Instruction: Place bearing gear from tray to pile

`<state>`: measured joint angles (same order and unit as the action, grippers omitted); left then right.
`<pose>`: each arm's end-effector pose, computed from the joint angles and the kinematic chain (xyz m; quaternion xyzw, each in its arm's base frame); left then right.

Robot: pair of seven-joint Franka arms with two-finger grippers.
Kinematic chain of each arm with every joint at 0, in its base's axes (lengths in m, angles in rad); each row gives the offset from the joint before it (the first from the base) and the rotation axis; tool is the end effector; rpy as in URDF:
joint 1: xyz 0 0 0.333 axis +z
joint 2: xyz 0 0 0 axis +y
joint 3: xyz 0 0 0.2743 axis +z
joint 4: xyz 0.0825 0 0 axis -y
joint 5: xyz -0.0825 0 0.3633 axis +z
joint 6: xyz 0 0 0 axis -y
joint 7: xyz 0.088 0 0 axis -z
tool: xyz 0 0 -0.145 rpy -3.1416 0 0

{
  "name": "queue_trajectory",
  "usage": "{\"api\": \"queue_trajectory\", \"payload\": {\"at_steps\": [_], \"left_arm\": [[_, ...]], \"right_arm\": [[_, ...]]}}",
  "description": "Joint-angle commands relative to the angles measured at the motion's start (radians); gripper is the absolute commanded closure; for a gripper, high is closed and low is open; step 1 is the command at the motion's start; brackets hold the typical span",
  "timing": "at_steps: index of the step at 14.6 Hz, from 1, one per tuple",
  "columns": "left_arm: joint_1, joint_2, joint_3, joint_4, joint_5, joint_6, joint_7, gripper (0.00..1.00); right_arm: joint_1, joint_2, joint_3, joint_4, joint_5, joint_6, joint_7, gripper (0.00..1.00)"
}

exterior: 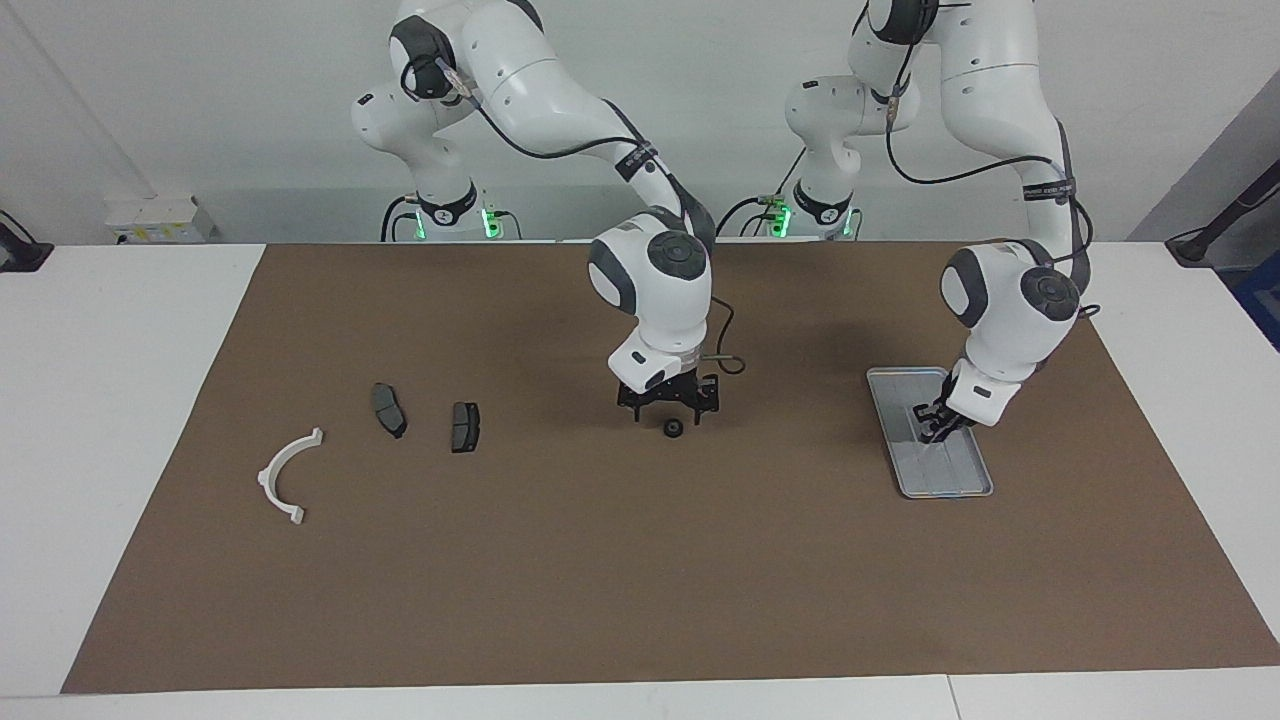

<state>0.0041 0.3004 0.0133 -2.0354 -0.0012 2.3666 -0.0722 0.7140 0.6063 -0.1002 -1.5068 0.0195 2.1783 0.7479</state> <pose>0.5715 0.0099 0.2363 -0.9989 -0.0449 -0.0154 0.0011 0.5468 0.3963 0.2572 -0.9973 0.0624 -0.0391 0.0059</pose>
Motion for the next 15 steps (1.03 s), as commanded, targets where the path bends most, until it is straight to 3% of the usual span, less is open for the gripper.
{"api": "queue_trajectory", "payload": {"at_steps": [1, 5, 9, 15], "left_arm": [[0.004, -0.018, 0.004, -0.017, 0.0, -0.004, 0.002, 1.0], [-0.003, -0.046, 0.001, 0.033, 0.0, -0.116, -0.041, 1.0], [-0.05, -0.081, -0.015, 0.044, -0.01, -0.162, -0.174, 1.0], [-0.062, -0.116, -0.016, 0.044, -0.011, -0.214, -0.204, 1.0]], "right_arm": [[-0.018, 0.027, 0.019, 0.033, 0.031, 0.001, -0.05, 0.01], [-0.019, 0.027, 0.022, 0.027, 0.054, 0.001, -0.07, 0.01], [-0.018, 0.038, 0.022, 0.017, 0.057, 0.027, -0.084, 0.01], [-0.013, 0.053, 0.022, 0.016, 0.059, 0.06, -0.082, 0.03]]}}
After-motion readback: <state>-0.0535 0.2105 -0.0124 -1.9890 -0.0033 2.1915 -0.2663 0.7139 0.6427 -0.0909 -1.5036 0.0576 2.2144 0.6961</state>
